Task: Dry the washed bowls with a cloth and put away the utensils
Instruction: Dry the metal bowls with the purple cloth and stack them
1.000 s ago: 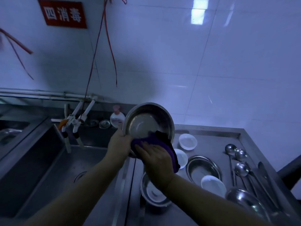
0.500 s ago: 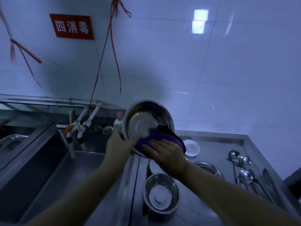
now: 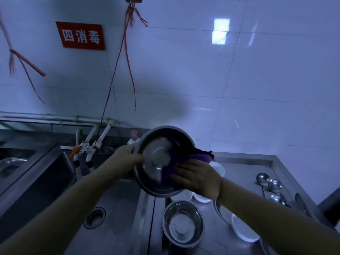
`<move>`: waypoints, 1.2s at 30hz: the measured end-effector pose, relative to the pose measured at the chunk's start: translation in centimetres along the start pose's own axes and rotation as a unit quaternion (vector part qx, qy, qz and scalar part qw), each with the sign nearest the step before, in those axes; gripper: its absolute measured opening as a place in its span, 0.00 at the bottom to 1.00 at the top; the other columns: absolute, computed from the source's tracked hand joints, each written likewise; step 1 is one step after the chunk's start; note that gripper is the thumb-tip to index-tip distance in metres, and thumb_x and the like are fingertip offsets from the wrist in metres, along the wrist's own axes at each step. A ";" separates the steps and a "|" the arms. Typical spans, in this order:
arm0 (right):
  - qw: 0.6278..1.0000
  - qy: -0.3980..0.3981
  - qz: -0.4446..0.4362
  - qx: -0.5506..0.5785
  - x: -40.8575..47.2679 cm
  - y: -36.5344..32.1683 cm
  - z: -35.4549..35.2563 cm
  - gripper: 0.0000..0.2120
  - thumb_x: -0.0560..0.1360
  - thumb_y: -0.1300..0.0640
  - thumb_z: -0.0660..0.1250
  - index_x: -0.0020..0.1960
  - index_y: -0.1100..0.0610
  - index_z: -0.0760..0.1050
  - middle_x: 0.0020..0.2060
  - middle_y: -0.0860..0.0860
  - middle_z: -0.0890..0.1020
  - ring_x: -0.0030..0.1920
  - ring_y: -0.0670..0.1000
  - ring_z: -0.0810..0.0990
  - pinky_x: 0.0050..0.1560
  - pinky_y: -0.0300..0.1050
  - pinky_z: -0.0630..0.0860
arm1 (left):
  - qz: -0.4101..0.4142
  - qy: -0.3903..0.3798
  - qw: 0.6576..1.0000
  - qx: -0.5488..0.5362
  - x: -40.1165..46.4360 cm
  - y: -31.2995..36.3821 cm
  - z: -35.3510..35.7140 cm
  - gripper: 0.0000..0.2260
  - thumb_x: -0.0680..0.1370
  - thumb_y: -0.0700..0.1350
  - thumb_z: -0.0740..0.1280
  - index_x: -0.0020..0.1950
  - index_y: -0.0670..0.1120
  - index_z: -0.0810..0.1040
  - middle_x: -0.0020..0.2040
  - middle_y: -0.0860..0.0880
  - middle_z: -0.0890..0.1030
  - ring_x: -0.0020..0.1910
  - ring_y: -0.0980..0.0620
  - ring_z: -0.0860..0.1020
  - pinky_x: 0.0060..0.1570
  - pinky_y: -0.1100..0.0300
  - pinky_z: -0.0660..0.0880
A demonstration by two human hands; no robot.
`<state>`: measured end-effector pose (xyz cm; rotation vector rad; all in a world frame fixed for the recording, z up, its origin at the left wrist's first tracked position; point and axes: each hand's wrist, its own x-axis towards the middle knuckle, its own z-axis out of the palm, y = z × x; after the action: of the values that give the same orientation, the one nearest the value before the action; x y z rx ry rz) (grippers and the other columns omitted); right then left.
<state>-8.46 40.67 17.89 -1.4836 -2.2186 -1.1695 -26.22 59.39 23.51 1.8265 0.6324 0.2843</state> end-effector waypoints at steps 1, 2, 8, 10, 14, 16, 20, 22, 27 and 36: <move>1.000 0.004 0.017 -0.005 0.2 0.0 0.0 0.16 0.78 0.64 0.58 0.46 0.58 0.85 0.43 0.55 0.86 0.44 0.53 0.85 0.45 0.46 0.80 | 0.002 0.023 0.999 -0.035 0.1 0.0 0.1 0.06 0.74 0.39 0.67 0.50 0.45 0.79 0.37 0.43 0.83 0.33 0.48 0.82 0.28 0.59 0.79; 0.999 0.011 0.044 -0.010 0.6 -0.4 0.2 0.14 0.77 0.64 0.60 0.46 0.58 0.85 0.42 0.54 0.86 0.43 0.53 0.85 0.44 0.45 0.80 | 0.011 0.056 0.996 -0.063 0.0 0.1 0.7 0.10 0.74 0.40 0.68 0.55 0.45 0.78 0.41 0.43 0.83 0.34 0.51 0.83 0.29 0.60 0.79; 0.967 0.069 0.243 0.024 4.7 -5.2 2.5 0.08 0.78 0.55 0.67 0.52 0.56 0.83 0.44 0.52 0.85 0.44 0.50 0.83 0.43 0.46 0.79 | 0.033 0.151 0.969 -0.193 -1.8 -0.9 6.7 0.14 0.75 0.32 0.64 0.57 0.47 0.69 0.43 0.47 0.80 0.35 0.57 0.82 0.28 0.66 0.77; 0.962 0.068 0.259 0.052 5.0 -6.1 2.9 0.09 0.75 0.56 0.70 0.54 0.57 0.82 0.47 0.53 0.85 0.47 0.50 0.84 0.46 0.47 0.79 | 0.044 0.142 0.967 -0.206 -1.7 -0.7 5.7 0.13 0.75 0.31 0.60 0.53 0.47 0.72 0.41 0.43 0.81 0.34 0.51 0.82 0.27 0.62 0.77; 0.988 0.057 0.147 0.003 3.4 -4.4 2.0 0.08 0.73 0.60 0.70 0.51 0.56 0.84 0.45 0.52 0.86 0.46 0.50 0.84 0.43 0.45 0.80 | 0.063 0.090 0.989 -0.097 -1.5 -0.1 2.6 0.12 0.73 0.30 0.61 0.50 0.44 0.75 0.38 0.41 0.81 0.34 0.42 0.80 0.27 0.56 0.76; 0.995 0.047 0.088 -0.017 2.6 -2.9 1.4 0.09 0.76 0.60 0.66 0.49 0.55 0.85 0.44 0.52 0.86 0.47 0.50 0.85 0.43 0.45 0.81 | 0.061 0.048 0.996 -0.032 -1.2 0.4 0.8 0.13 0.71 0.30 0.64 0.47 0.47 0.76 0.37 0.42 0.80 0.34 0.44 0.80 0.28 0.57 0.76; 0.994 0.054 0.089 -0.034 2.3 -1.9 1.5 0.10 0.77 0.61 0.64 0.47 0.55 0.85 0.44 0.53 0.86 0.46 0.51 0.85 0.42 0.44 0.80 | 0.066 0.067 0.993 -0.072 -0.8 1.3 0.1 0.08 0.72 0.36 0.66 0.42 0.50 0.79 0.36 0.44 0.80 0.30 0.52 0.80 0.25 0.62 0.76; 0.988 0.060 0.138 -0.030 3.2 -2.8 2.0 0.08 0.75 0.61 0.67 0.49 0.56 0.85 0.43 0.53 0.86 0.44 0.51 0.85 0.41 0.44 0.79 | 0.070 0.161 0.982 -0.071 -1.2 0.8 2.4 0.09 0.75 0.37 0.66 0.49 0.51 0.75 0.40 0.50 0.79 0.33 0.57 0.80 0.24 0.71 0.72; 0.960 0.064 0.266 0.056 5.9 -5.5 2.3 0.10 0.74 0.57 0.71 0.55 0.55 0.82 0.46 0.51 0.85 0.45 0.49 0.83 0.43 0.46 0.79 | 0.083 0.195 0.965 -0.153 -1.9 -0.4 5.5 0.20 0.77 0.34 0.61 0.63 0.53 0.66 0.44 0.50 0.78 0.36 0.58 0.81 0.28 0.67 0.76; 0.957 -0.192 0.188 0.109 4.7 -1.6 -1.5 0.19 0.70 0.59 0.73 0.60 0.52 0.79 0.51 0.50 0.84 0.47 0.54 0.83 0.45 0.46 0.80 | 0.117 0.139 0.983 -0.014 -1.9 0.7 1.1 0.14 0.76 0.34 0.61 0.49 0.53 0.75 0.42 0.45 0.80 0.40 0.44 0.80 0.40 0.47 0.80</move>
<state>-12.32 42.49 20.80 -2.0476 -2.0597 -0.5365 -27.09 57.31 24.03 1.8504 0.6004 0.7121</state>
